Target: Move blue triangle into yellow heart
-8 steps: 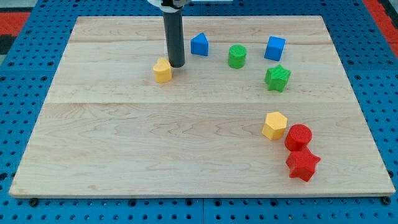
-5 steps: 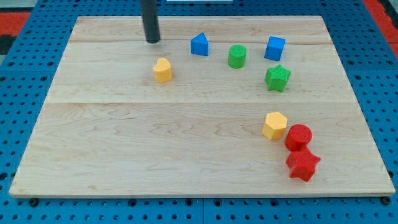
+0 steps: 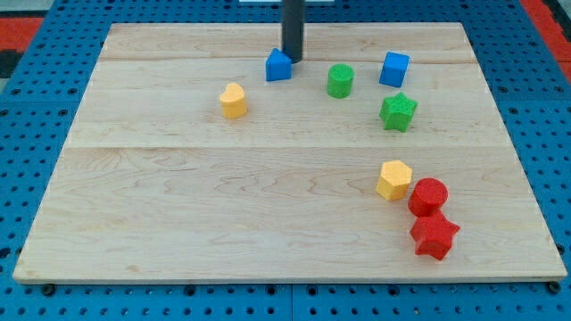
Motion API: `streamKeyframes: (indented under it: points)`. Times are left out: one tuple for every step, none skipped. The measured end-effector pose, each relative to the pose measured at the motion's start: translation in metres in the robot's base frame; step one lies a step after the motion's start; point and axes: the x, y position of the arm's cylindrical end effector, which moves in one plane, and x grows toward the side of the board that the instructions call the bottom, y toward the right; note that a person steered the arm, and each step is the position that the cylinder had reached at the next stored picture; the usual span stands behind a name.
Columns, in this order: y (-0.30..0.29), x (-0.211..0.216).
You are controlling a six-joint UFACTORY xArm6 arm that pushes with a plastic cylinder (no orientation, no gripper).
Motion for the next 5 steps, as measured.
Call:
streamKeyframes:
  points:
    - [-0.019, 0.005]
    - [-0.020, 0.028]
    - [-0.023, 0.042]
    - [-0.026, 0.034]
    - [-0.028, 0.028]
